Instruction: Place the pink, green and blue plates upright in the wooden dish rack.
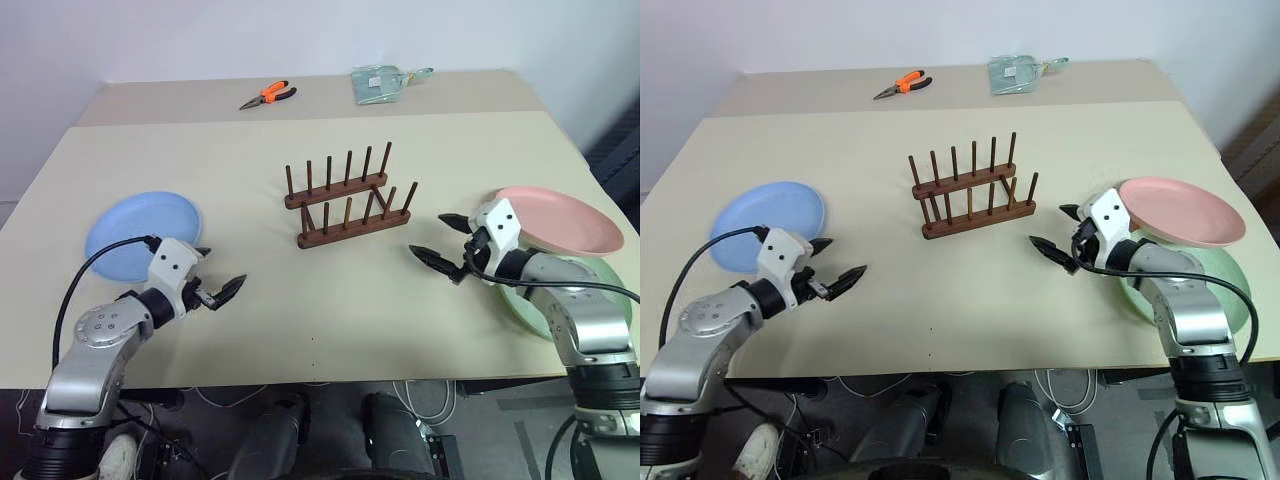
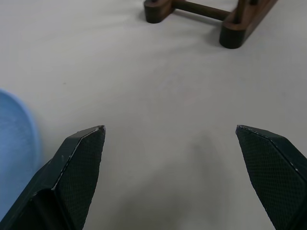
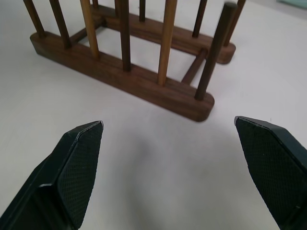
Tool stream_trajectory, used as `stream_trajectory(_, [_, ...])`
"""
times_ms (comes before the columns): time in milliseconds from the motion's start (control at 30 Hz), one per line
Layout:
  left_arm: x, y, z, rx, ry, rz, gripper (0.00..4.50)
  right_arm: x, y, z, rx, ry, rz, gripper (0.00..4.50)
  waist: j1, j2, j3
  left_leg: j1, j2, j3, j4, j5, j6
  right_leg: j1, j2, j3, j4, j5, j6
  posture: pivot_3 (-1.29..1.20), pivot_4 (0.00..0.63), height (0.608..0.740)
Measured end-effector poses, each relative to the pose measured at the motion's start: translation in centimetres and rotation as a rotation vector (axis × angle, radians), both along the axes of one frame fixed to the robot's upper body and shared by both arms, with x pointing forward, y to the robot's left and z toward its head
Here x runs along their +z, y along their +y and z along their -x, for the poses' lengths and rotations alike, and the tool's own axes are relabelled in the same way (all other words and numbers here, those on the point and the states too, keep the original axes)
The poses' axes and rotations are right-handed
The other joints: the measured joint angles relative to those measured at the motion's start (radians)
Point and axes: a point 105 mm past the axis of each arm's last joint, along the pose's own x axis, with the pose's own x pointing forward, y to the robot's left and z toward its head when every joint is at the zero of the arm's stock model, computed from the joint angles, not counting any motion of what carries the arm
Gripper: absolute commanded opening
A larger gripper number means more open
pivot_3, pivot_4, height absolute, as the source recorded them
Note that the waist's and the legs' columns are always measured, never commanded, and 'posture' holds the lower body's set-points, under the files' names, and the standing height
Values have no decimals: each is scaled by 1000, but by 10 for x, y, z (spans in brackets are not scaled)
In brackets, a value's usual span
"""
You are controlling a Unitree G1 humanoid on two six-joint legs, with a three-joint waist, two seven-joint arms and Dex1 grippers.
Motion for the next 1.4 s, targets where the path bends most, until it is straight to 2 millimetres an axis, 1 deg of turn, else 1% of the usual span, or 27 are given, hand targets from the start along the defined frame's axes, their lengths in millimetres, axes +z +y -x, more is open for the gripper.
stream_trajectory(100, [0, -2, 0, -7, 0, 0, 4463, 2, 4, -3, 2, -15, -8, 4500, 0, 0, 0, 0, 0, 0, 0, 0, 0, 0, 0, 0, 0, 0, 0, 0, 150, 739])
stream_trajectory(200, [0, -5, -1, -15, -3, 6, 4463, -1, 8, -5, 16, -11, -9, 4500, 0, 0, 0, 0, 0, 0, 0, 0, 0, 0, 0, 0, 0, 0, 0, 0, 150, 739])
stream_trajectory(333, [5, -10, -7, -44, -13, 20, 4463, -4, 15, -5, 31, -2, -21, 4500, 1, 0, 0, 0, 0, 0, 0, 0, 0, 0, 0, 0, 0, 0, 0, 0, 150, 739])
stream_trajectory(400, [2, -14, -10, -76, 8, 23, 4463, -6, 16, -5, 23, -3, -17, 4500, 1, 0, 0, 0, 0, 0, 0, 0, 0, 0, 0, 0, 0, 0, 0, 0, 150, 739])
stream_trajectory(533, [-6, -29, -21, -175, 65, 29, 4463, -14, 18, -2, 7, 7, -18, 4500, 6, 0, 0, 0, 0, 0, 0, 0, 0, 0, 1, 0, 0, 1, 1, 0, 150, 739])
stream_trajectory(633, [-5, -46, -41, -272, 76, 15, 4463, -19, 21, 3, -2, 7, -19, 4500, 18, 0, 0, 0, 0, 0, 1, 0, 0, 0, 1, 0, 1, 2, 2, 0, 150, 739])
stream_trajectory(733, [-5, -61, -55, -338, 83, 17, 4463, -19, 25, 6, -9, -6, -21, 4500, 17, 0, 0, 0, 0, 0, 1, 0, 0, 0, 1, 0, 0, 2, 3, 0, 150, 739])
stream_trajectory(800, [-10, -71, -65, -382, 110, 15, 4463, -16, 27, 10, -19, -20, -19, 4500, 20, 0, 0, 0, -1, 0, 1, 0, 0, 0, 1, 0, 0, 2, 3, 0, 150, 739])
stream_trajectory(833, [-11, -75, -69, -390, 118, 15, 4463, -14, 29, 11, -17, -28, -21, 4500, 19, -1, 0, 0, -1, 0, 1, 0, 0, 0, 1, 0, 0, 2, 4, 0, 150, 739])
stream_trajectory(900, [-11, -91, -83, -426, 122, 22, 4463, -13, 28, 17, -38, -42, -20, 4500, 24, -1, -1, 0, -1, -1, 2, 0, 0, 1, 0, 0, 0, 3, 4, 0, 150, 739])
stream_trajectory(967, [-11, -101, -90, -449, 111, 7, 4463, -12, 30, 21, -44, -49, -22, 4500, 21, -2, -1, 0, -2, 0, 4, 0, 1, 1, 0, 0, 0, 3, 5, 0, 150, 739])
stream_trajectory(1067, [-12, -110, -97, -462, 98, 16, 4463, -19, 29, 27, -66, -30, -23, 4500, 19, -1, -1, 0, -2, 1, 5, -1, 2, 2, 0, 0, 0, 4, 6, 0, 150, 739])
stream_trajectory(1100, [-14, -114, -97, -468, 97, 27, 3954, -21, 29, 28, -73, -27, -22, 4500, 20, -1, -1, 0, -2, 0, 5, -1, 2, 2, 0, 0, 0, 4, 6, 0, 150, 739])
stream_trajectory(1133, [-15, -117, -97, -471, 96, 36, 3658, -21, 29, 29, -77, -28, -19, 4500, 20, -1, -1, 0, -1, 0, 6, -1, 2, 2, 0, 0, 0, 4, 6, 0, 150, 739])
stream_trajectory(1167, [-16, -119, -97, -476, 95, 41, 3171, -21, 28, 30, -82, -32, -13, 4500, 19, -1, -2, 0, -1, 1, 7, -1, 2, 2, 0, 0, 0, 4, 6, 0, 150, 739])
stream_trajectory(1200, [-16, -120, -97, -481, 92, 41, 2797, -21, 28, 30, -86, -35, -9, 4500, 19, -1, -2, 0, -1, 0, 7, -1, 2, 2, 0, 0, 0, 4, 6, 0, 150, 739])
stream_trajectory(1300, [-17, -123, -95, -497, 82, 44, 1207, -20, 28, 30, -91, -38, -6, 4500, 20, -1, -2, 0, -1, 0, 7, -1, 2, 2, 0, 0, 0, 4, 7, 0, 150, 739])
stream_trajectory(1333, [-17, -126, -92, -517, 70, 45, 916, -20, 29, 30, -90, -38, -5, 4500, 19, -1, -2, 0, -1, 1, 7, -1, 2, 2, 0, 0, 0, 4, 7, 0, 150, 739])
stream_trajectory(1367, [-16, -126, -92, -519, 62, 43, 778, -20, 29, 30, -89, -37, -3, 4500, 19, -2, -2, 0, -1, 1, 7, -1, 2, 2, 0, 0, 0, 4, 7, 0, 150, 739])
stream_trajectory(1400, [-17, -124, -91, -524, 64, 37, 779, -20, 29, 30, -87, -38, 1, 4500, 18, -1, -2, 0, -1, 1, 8, -1, 2, 2, 0, 0, 1, 4, 7, 0, 150, 739])
